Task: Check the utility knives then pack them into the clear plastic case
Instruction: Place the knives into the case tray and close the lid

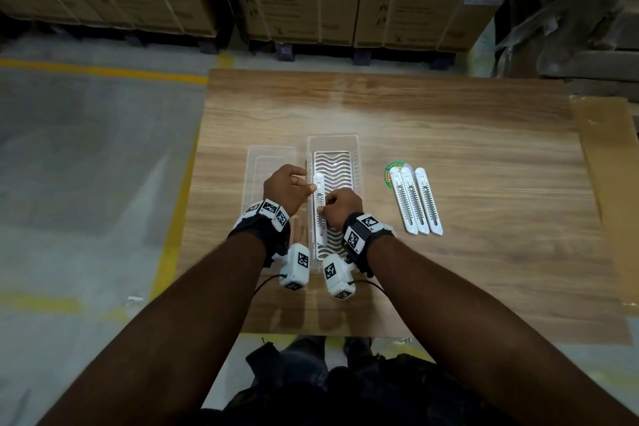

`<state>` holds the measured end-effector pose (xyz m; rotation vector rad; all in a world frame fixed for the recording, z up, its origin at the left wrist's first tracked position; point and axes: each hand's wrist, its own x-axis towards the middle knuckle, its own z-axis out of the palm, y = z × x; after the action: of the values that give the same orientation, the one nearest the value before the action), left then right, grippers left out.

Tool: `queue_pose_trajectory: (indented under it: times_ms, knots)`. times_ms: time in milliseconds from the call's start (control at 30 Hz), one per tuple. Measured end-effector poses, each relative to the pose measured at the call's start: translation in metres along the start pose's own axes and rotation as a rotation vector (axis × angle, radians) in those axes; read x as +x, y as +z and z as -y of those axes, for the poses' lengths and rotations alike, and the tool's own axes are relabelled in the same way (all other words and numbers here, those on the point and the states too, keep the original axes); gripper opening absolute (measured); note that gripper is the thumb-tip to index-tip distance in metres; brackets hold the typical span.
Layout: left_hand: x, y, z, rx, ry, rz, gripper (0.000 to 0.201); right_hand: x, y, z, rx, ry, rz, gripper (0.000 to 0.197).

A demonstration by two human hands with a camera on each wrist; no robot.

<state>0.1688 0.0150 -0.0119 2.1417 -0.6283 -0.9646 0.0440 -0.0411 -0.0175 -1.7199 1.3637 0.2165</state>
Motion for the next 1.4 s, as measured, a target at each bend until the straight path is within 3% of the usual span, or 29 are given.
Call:
queue_pose_trajectory:
  times_ms: [533,800,933,1067,1267,1400]
  knots:
    - [-0.002,-0.003,0.001,-0.067,0.019,0.018,0.029,0.003,0.014,-0.007,0.056,0.025,-0.172,0.02]
    - [-0.009,0.0,-0.006,-0.013,0.008,-0.045,0.025,-0.003,0.006,-0.01,0.074,-0.033,-0.134,0.023]
    - [-0.012,0.001,-0.012,0.06,0.022,-0.1,0.021,-0.016,-0.008,-0.017,0.117,-0.14,-0.132,0.013]
    - [-0.021,0.005,-0.026,0.122,0.109,-0.157,0.016,-0.03,-0.03,-0.035,0.325,-0.189,-0.096,0.006]
    - [-0.036,0.038,-0.054,0.101,0.188,-0.135,0.011,-0.036,-0.071,-0.085,0.56,-0.098,-0.23,0.015]
    - [-0.047,0.072,-0.072,0.185,0.26,-0.016,0.008,-0.028,-0.09,-0.118,0.393,0.013,-0.34,0.01]
